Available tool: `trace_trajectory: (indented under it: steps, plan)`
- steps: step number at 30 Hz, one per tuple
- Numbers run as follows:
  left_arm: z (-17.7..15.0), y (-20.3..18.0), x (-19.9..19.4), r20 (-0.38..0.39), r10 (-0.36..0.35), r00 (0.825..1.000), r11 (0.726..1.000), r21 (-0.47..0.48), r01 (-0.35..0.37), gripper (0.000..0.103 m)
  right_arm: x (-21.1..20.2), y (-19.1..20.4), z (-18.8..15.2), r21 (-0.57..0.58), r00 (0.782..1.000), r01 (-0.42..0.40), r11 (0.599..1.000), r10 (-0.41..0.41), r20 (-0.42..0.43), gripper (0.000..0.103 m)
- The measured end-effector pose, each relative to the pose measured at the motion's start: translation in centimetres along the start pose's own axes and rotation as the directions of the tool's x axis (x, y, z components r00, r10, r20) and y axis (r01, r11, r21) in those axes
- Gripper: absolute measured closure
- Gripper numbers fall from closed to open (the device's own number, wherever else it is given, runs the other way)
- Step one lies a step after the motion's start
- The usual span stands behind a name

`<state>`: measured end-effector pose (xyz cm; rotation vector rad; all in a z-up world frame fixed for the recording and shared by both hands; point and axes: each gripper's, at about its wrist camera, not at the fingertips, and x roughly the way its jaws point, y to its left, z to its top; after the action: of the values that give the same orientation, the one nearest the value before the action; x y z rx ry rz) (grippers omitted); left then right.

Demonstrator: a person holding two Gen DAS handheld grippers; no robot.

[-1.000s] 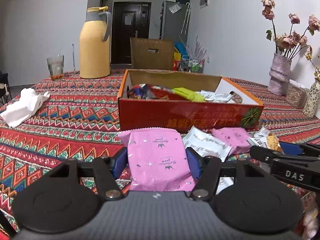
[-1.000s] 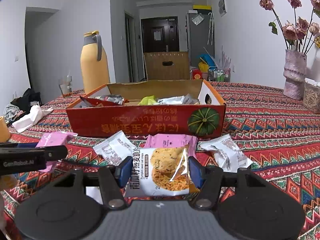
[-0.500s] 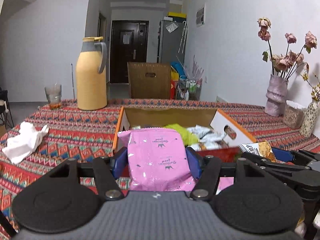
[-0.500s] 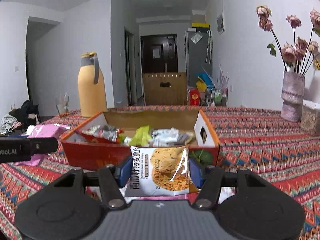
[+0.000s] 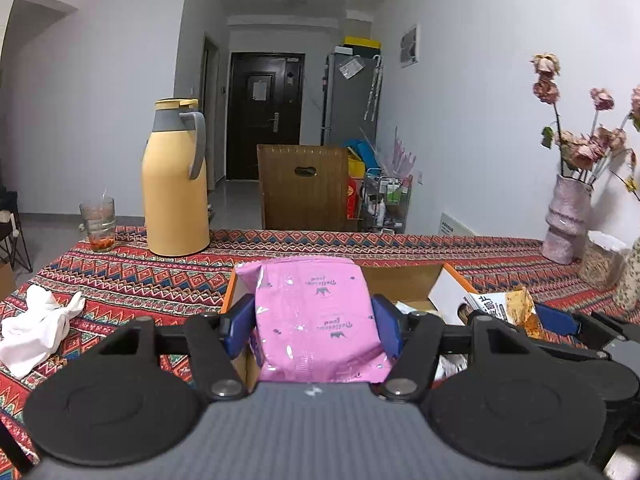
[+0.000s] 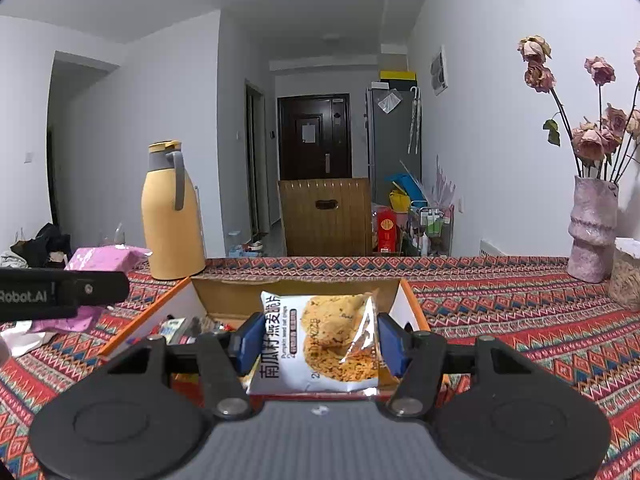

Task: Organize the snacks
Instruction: 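Carry the pink packet and cracker packet over the cardboard box, then open both tools to drop the packets into the box, then move both tools back toward the loose packets beside the box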

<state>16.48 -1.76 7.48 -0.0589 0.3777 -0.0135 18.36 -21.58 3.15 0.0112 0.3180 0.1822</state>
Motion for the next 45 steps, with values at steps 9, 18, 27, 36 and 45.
trace_trajectory:
  steps: [9, 18, 27, 36, 45]
  plan:
    - [1.1, -0.4, 4.5, -0.026, 0.035, 0.999, 0.999, -0.022, -0.035, 0.04, 4.1, -0.7, 0.9, 0.015, 1.0, 0.013, 1.0, -0.012, -0.02, 0.044]
    - [-0.8, -0.1, 7.7, -0.027, 0.07, 0.997, 0.997, -0.04, -0.071, 0.04, 7.5, -1.5, -0.9, 0.049, 0.997, 0.021, 0.999, -0.017, -0.077, 0.044]
    - [-1.5, 1.0, 8.0, -0.01, 0.055, 0.998, 0.996, -0.069, -0.055, 0.02, 8.0, -0.9, -2.1, 0.013, 0.994, 0.015, 1.0, -0.014, -0.111, 0.026]
    - [-1.3, 1.3, 6.4, 0.062, 0.07, 0.996, 0.993, -0.101, -0.064, 0.0, 7.3, -1.5, -2.2, 0.044, 0.994, 0.03, 0.999, -0.026, -0.101, 0.0]
    - [-1.2, 1.1, 6.3, 0.059, 0.074, 0.996, 0.993, -0.1, -0.068, 0.0, 7.3, -1.3, -2.2, 0.042, 0.995, 0.038, 0.998, -0.034, -0.097, 0.0]
